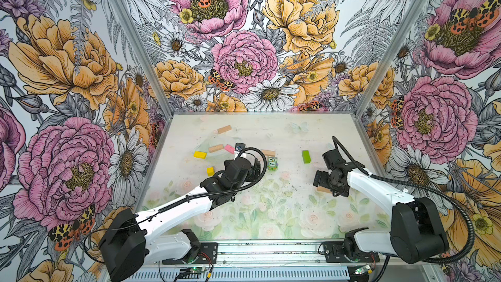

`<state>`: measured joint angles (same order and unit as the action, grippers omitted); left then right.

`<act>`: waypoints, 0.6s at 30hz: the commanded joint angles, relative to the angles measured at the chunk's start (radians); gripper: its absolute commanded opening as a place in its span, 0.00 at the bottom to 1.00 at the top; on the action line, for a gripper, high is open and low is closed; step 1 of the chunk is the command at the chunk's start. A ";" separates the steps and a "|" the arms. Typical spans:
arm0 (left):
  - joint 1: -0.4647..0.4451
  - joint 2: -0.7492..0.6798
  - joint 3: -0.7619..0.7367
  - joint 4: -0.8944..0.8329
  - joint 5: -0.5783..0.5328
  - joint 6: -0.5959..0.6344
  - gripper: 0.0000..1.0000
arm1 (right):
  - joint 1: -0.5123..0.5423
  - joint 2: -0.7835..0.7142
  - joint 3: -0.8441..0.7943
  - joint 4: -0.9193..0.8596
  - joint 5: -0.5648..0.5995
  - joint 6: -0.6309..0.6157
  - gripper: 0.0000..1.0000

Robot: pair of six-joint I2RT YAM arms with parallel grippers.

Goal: Build the wood block tower
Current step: 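Close the right gripper on the plain wood bar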

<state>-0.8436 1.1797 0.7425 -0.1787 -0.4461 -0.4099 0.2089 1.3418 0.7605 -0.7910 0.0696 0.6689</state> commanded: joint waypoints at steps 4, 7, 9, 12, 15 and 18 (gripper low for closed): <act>-0.018 0.012 0.038 0.028 0.030 0.011 0.99 | -0.051 0.032 -0.013 0.050 -0.062 -0.045 1.00; -0.022 0.015 0.043 0.028 0.031 0.012 0.99 | -0.055 0.045 -0.018 0.074 -0.097 -0.060 1.00; -0.023 0.015 0.044 0.028 0.030 0.014 0.99 | -0.056 0.055 -0.018 0.082 -0.102 -0.070 1.00; -0.025 0.011 0.044 0.028 0.030 0.014 0.99 | -0.059 0.080 -0.012 0.084 -0.116 -0.091 1.00; -0.025 0.005 0.042 0.030 0.030 0.014 0.99 | -0.059 0.092 -0.011 0.090 -0.124 -0.104 1.00; -0.025 0.002 0.040 0.030 0.030 0.011 0.99 | -0.059 0.094 -0.012 0.098 -0.142 -0.117 1.00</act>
<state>-0.8612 1.1893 0.7593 -0.1745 -0.4316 -0.4099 0.1555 1.4311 0.7517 -0.7193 -0.0444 0.5812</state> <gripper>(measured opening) 0.989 0.996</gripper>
